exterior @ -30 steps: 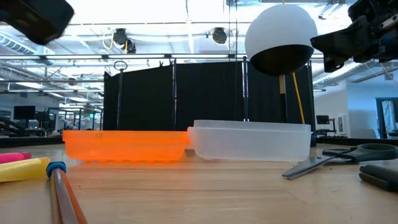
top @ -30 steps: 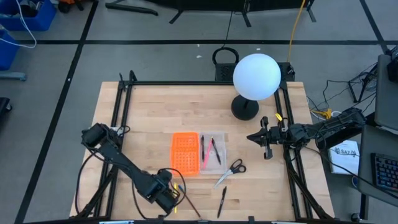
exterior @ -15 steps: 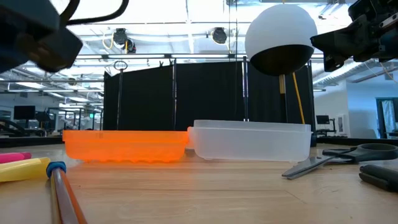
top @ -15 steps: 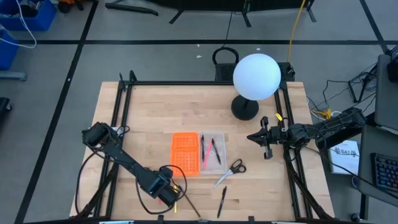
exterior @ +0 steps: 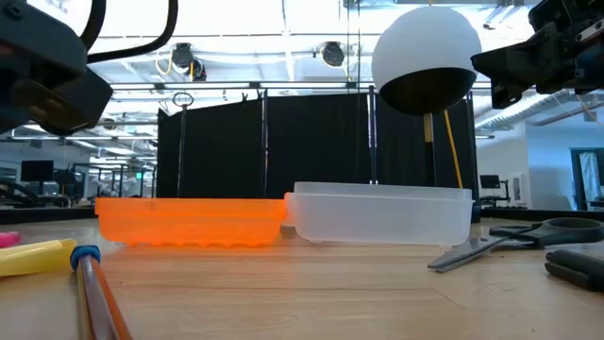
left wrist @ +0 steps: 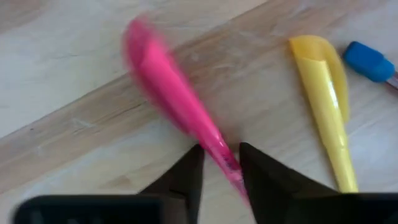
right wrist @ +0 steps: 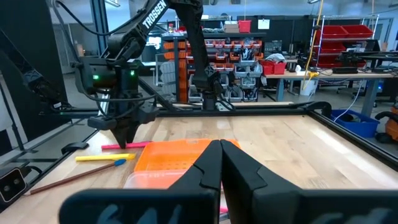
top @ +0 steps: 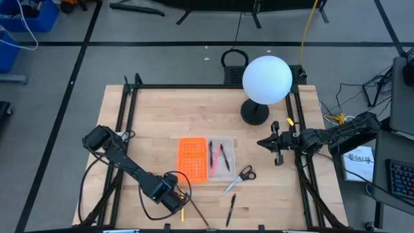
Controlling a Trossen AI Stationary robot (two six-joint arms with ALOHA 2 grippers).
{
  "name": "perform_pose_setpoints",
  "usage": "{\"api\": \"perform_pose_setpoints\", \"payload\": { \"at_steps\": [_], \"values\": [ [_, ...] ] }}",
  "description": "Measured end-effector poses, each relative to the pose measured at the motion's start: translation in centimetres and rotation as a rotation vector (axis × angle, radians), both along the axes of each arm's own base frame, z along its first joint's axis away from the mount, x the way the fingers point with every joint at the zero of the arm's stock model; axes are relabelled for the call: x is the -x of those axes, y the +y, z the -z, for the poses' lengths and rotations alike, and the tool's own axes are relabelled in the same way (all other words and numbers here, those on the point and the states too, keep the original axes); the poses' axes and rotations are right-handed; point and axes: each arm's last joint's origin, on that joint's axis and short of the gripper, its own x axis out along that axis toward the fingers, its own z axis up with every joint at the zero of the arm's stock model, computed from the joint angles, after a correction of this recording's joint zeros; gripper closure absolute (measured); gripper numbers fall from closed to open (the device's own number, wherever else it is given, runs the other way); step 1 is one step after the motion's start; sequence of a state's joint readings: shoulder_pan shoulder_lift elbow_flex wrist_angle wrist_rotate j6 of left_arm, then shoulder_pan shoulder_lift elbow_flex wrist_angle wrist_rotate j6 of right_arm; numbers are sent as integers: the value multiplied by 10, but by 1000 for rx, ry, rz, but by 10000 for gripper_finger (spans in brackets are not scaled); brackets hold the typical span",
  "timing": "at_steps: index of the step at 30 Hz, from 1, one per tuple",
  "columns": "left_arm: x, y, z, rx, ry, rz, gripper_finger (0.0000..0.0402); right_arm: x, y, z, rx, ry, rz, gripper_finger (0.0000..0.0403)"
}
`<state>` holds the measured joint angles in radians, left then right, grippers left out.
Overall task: Pick & place school supplies into a supply box
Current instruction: Put the pink highlighter into the orange supply box
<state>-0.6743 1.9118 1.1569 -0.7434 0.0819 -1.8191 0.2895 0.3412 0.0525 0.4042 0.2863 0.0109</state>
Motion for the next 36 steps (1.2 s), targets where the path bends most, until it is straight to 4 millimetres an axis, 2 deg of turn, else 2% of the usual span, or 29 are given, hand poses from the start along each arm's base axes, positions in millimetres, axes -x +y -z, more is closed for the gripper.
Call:
{"api": "perform_pose_setpoints", "payload": {
  "at_steps": [4, 8, 11, 14, 20, 24, 26, 30, 36],
  "values": [
    [1, 0, 1, -21, -9, 23, 377, 0, 0, 0, -1, -3, -1, 403],
    [4, -2, -1, -33, -16, 24, 372, 0, 0, 0, -1, -3, 0, 403],
    [3, -8, -10, -47, -61, 34, 376, 0, 0, 0, -1, -2, 0, 403],
    [0, -13, -26, -79, -138, 36, 378, 0, 0, 0, 0, -1, 0, 403],
    [-33, -14, -82, -112, -388, 102, 379, 0, 0, 0, 3, -3, 0, 403],
    [-67, 3, -114, -161, -584, 121, 379, 0, 0, -1, 2, -7, 0, 403],
    [-83, 16, -121, -163, -653, 116, 379, 0, 0, -1, -5, -10, 0, 403],
    [-110, 50, -127, -107, -710, 97, 379, 0, 0, -1, -6, -10, 0, 403],
    [-125, 107, -123, -111, -628, 8, 379, 0, 0, -1, -13, -9, -1, 403]
  ]
}}
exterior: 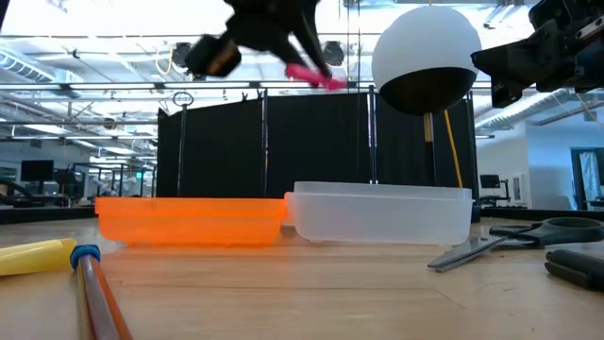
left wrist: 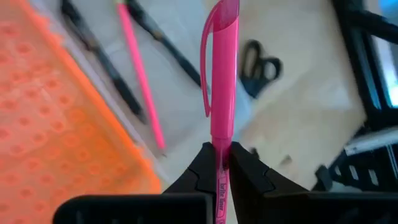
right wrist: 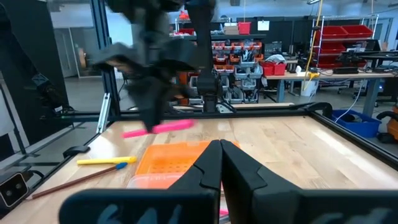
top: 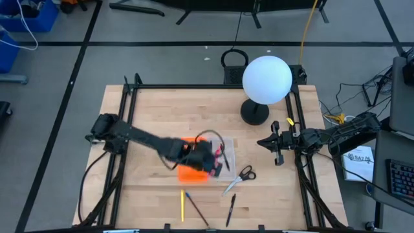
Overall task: Pick & place school supplies into a supply box
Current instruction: Put the pink highlighter into the orange supply box
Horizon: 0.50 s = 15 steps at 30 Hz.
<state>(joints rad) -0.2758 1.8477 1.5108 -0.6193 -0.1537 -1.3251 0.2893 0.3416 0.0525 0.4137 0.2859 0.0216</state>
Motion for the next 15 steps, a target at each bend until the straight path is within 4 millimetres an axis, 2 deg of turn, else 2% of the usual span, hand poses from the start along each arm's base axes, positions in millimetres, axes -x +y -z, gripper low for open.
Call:
{"api": "perform_pose_setpoints", "payload": {
  "at_steps": [4, 8, 11, 15],
  "values": [
    [-5, 31, 2, 30, 38, -56, 379, 0, 0, 1, 12, 13, 1, 403],
    [-13, 53, 7, 41, 33, -109, 379, 0, 0, 3, 43, 29, 4, 403],
    [-24, 61, 28, 81, 68, -132, 379, 0, 0, 3, 70, 29, 6, 403],
    [-43, 59, 62, 177, 74, -124, 379, 0, 0, 3, 80, 31, 7, 403]
  ]
}}
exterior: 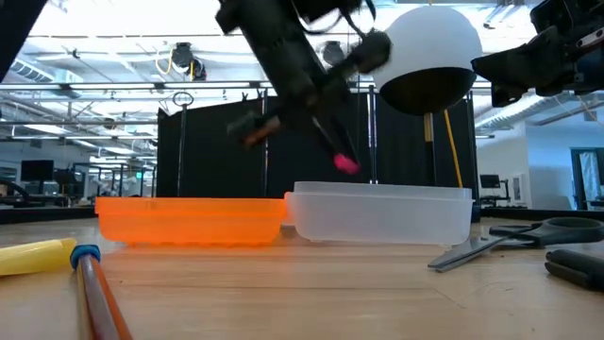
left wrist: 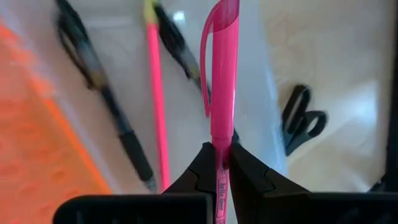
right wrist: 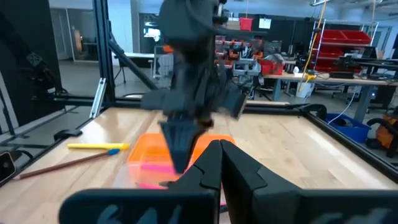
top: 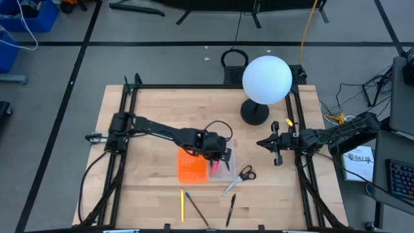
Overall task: Pick & place school supplies into a supply box
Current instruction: Put the pink highlighter into the orange supply box, then put the yellow highlighter into the orange supply box
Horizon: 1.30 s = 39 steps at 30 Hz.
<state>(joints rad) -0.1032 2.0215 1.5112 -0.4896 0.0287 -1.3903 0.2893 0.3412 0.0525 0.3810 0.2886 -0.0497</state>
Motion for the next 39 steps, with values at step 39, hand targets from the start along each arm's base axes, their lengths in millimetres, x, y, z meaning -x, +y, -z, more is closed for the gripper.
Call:
{"api": "perform_pose_setpoints", "payload": {
  "at_steps": [39],
  "values": [
    [33, -37, -91, -382, -333, 599, 285, 0, 0, 3, -84, 33, -8, 403]
  ]
}}
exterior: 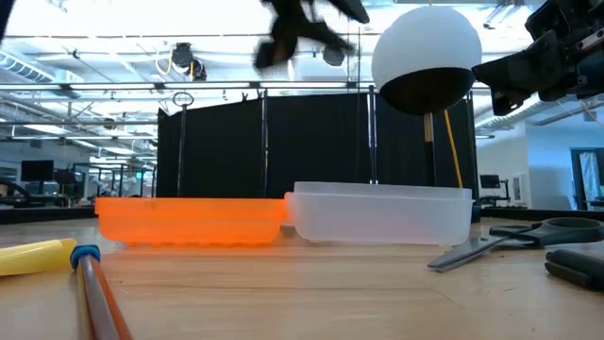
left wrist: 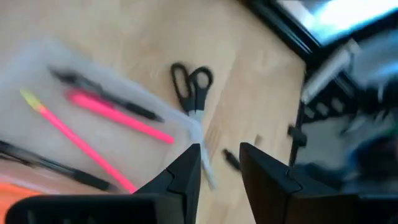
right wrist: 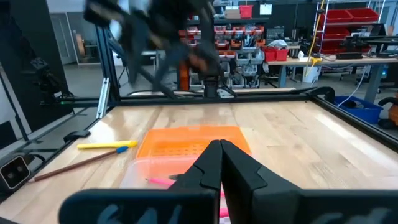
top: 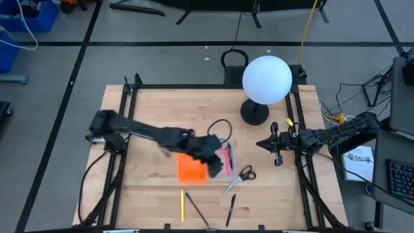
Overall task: Pick & place school supplies into a supply box
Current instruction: Put the yellow highlighter into the orange supply box
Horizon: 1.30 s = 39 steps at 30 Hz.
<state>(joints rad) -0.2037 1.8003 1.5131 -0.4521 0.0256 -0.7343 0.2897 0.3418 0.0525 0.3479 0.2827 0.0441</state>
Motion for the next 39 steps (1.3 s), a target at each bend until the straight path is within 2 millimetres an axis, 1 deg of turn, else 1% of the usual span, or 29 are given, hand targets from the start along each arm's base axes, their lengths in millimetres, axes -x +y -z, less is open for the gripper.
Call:
{"api": "perform_pose_setpoints", "payload": {
  "at_steps": [1, 3, 5, 9, 10, 14, 17, 21, 24, 27, 28, 31, 34, 36, 39],
  "values": [
    [10, -9, -10, -79, -19, 52, 285, 0, 0, 0, 0, 0, 0, 403],
    [32, -31, -21, -235, -10, 173, 285, 0, 0, 0, 0, 4, 0, 403],
    [52, -55, -21, -355, 48, 272, 284, 0, 0, 0, 2, 3, 0, 403],
    [86, -100, -10, -515, 139, 492, 284, 0, 0, 0, 0, 3, 1, 403],
    [92, -112, -5, -542, 149, 543, 284, 0, 0, 0, -8, 4, 1, 403],
    [107, -156, 22, -649, 161, 771, 284, 0, 0, 3, -44, 28, 1, 403],
    [106, -178, 39, -724, 112, 826, 284, 0, 0, 6, -66, 56, 3, 403],
    [93, -192, 65, -801, 113, 845, 284, -1, 0, 9, -93, 92, 6, 403],
    [83, -199, 76, -834, 160, 915, 284, -2, 0, 11, -99, 108, 8, 403],
    [78, -204, 86, -864, 247, 1016, 284, -2, 1, 12, -109, 122, 10, 403],
    [76, -206, 87, -878, 260, 1051, 284, -2, 1, 13, -114, 126, 11, 403],
    [73, -211, 80, -934, 242, 1149, 283, -3, 1, 14, -113, 135, 12, 403],
    [75, -211, 78, -987, 256, 1207, 284, -3, 1, 15, -110, 145, 13, 403],
    [77, -209, 80, -996, 287, 1232, 283, -4, 1, 15, -109, 150, 14, 403],
    [79, -208, 81, -961, 306, 1261, 283, -4, 1, 16, -107, 156, 15, 403]
  ]
}}
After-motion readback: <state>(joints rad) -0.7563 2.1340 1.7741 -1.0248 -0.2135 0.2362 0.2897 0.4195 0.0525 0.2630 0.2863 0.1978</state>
